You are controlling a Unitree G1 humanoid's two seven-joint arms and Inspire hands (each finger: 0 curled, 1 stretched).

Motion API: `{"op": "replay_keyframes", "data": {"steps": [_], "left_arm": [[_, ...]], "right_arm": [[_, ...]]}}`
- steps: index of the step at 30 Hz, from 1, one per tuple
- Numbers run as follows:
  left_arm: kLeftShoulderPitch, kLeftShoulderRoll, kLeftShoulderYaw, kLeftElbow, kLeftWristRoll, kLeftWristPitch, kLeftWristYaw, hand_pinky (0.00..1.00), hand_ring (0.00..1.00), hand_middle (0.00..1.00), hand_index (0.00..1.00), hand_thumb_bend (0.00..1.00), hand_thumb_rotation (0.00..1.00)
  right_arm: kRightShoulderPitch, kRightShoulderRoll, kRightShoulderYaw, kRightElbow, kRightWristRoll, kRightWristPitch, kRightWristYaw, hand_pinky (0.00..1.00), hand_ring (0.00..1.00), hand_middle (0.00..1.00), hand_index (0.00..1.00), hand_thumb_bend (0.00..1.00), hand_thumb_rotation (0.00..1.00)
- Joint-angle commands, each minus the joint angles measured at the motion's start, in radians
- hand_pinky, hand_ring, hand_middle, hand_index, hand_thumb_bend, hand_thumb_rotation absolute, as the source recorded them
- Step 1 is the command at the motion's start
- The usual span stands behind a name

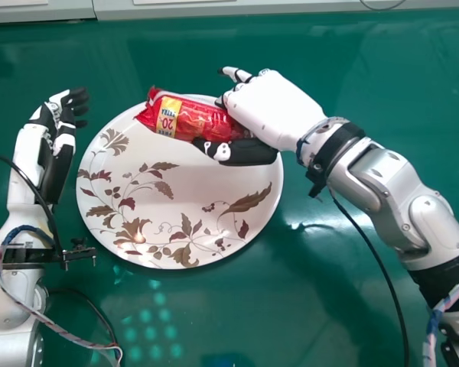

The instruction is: Pick up biscuit and place it in the plate

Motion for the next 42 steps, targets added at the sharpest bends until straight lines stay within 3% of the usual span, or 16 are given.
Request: {"op": "replay_keyframes", "data": {"steps": [1,5,20,25,27,30,35,42], "left_arm": [[0.002,0.008,0.007,-0.009,-0.009,-0.001,-0.005,0.77,0.84,0.85,0.85,0.30,0.00],[-0.001,0.005,0.006,0.000,-0.007,-0.011,-0.001,0.76,0.83,0.85,0.85,0.31,0.00],[-0.001,-0.004,0.000,0.006,0.004,-0.021,0.010,0.75,0.83,0.85,0.85,0.31,0.00],[0.001,-0.007,-0.002,0.004,-0.001,-0.020,0.009,0.76,0.84,0.85,0.85,0.31,0.00],[0.001,-0.007,-0.003,0.003,0.002,-0.019,0.009,0.77,0.84,0.85,0.86,0.30,0.00],[0.002,-0.007,-0.006,0.000,0.008,-0.017,0.010,0.77,0.84,0.85,0.86,0.30,0.00],[0.001,-0.007,-0.009,-0.002,0.010,-0.012,0.009,0.77,0.84,0.86,0.86,0.30,0.00],[-0.003,-0.008,-0.011,0.001,0.008,-0.012,0.010,0.77,0.85,0.86,0.85,0.30,0.00]], "right_arm": [[-0.016,0.017,0.011,0.022,0.018,-0.020,-0.011,0.10,0.40,0.46,0.49,0.51,0.00],[-0.029,0.022,0.038,0.093,-0.016,-0.070,-0.059,0.09,0.40,0.45,0.50,0.51,0.00],[-0.049,0.052,0.063,0.208,-0.030,-0.088,-0.091,0.12,0.38,0.43,0.51,0.51,0.00],[-0.039,0.048,0.041,0.203,0.027,-0.102,-0.086,0.33,0.44,0.49,0.47,0.52,0.00],[-0.033,0.040,0.036,0.188,0.041,-0.095,-0.065,0.45,0.56,0.62,0.61,0.81,0.25],[-0.021,0.033,0.023,0.168,0.066,-0.089,-0.045,0.62,0.77,0.82,0.81,0.98,0.45],[-0.016,0.020,0.014,0.154,0.077,-0.093,-0.044,0.72,0.90,0.96,0.94,1.00,0.59],[-0.019,0.006,0.008,0.125,0.056,-0.076,-0.039,0.77,0.94,0.99,0.97,1.00,0.67]]}}
